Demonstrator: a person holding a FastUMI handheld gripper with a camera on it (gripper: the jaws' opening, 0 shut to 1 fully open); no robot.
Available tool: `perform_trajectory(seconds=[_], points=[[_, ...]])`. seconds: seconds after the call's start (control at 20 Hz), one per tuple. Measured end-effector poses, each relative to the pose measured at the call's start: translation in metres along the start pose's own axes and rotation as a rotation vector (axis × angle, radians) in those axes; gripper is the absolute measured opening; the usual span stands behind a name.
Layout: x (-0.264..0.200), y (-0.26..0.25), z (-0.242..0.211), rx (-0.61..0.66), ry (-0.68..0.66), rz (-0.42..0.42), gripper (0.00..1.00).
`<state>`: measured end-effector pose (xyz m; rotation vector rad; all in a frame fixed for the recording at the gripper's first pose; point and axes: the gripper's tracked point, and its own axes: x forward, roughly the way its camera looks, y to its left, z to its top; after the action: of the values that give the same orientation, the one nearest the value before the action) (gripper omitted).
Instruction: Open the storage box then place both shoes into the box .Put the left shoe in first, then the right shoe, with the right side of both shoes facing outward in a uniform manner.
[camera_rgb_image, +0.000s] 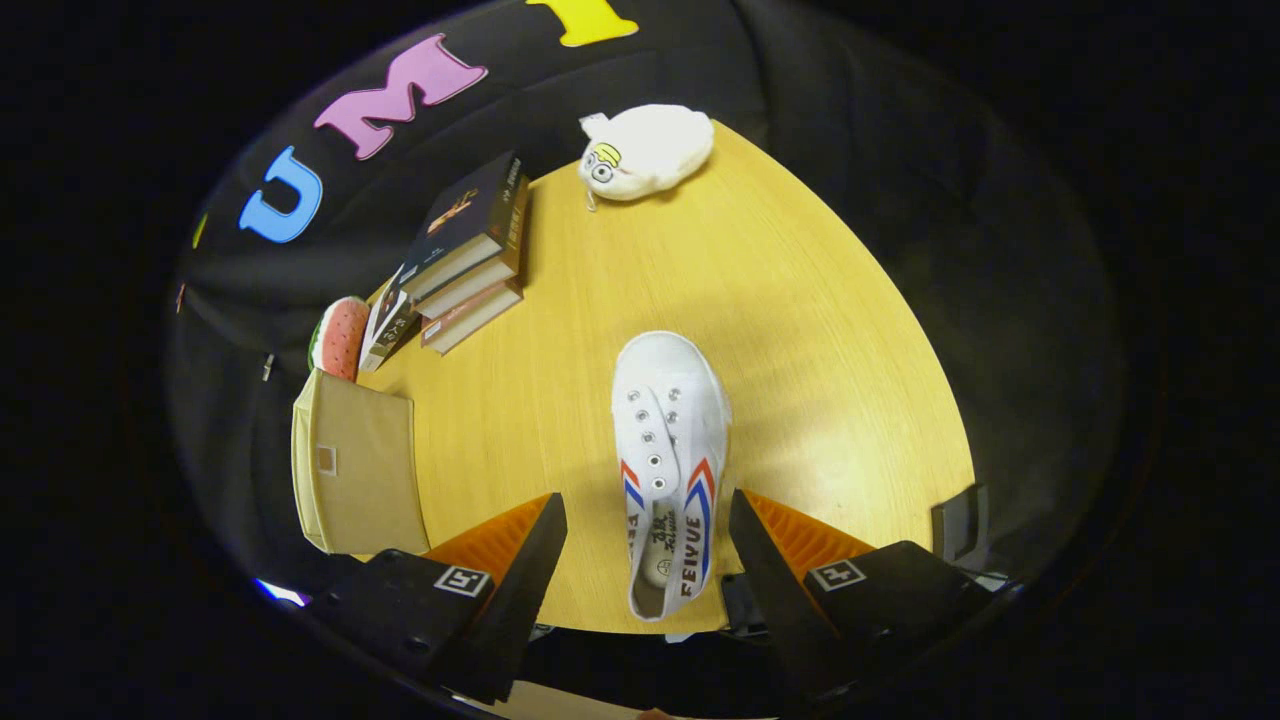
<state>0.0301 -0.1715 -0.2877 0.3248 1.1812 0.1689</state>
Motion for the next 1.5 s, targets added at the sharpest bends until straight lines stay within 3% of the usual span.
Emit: perform_trajectory(seconds=[0.3, 0.55, 0.85, 0.9, 0.95, 1.05, 1.2, 1.25, 1.3, 1.35, 1.5], points=[[0.027, -0.038, -0.006, 0.081, 0.062, -0.05, 0.99], [0.052, -0.046, -0.013, -0.003, 0.113, -0.101, 0.99], [0.071, -0.033, -0.014, -0.084, 0.153, -0.09, 0.97], [0.074, -0.021, -0.015, -0.093, 0.16, -0.05, 0.95], [0.073, -0.018, -0.015, -0.075, 0.17, -0.059, 0.78], [0.075, -0.02, -0.018, -0.068, 0.175, -0.056, 0.54], [0.071, -0.021, -0.016, 0.013, 0.162, -0.01, 0.46], [0.071, -0.023, -0.015, 0.036, 0.163, 0.011, 0.32], [0.07, -0.021, -0.016, 0.07, 0.159, 0.031, 0.29], [0.068, -0.023, -0.014, 0.092, 0.162, 0.053, 0.19], [0.067, -0.016, -0.019, 0.162, 0.156, 0.089, 0.11]])
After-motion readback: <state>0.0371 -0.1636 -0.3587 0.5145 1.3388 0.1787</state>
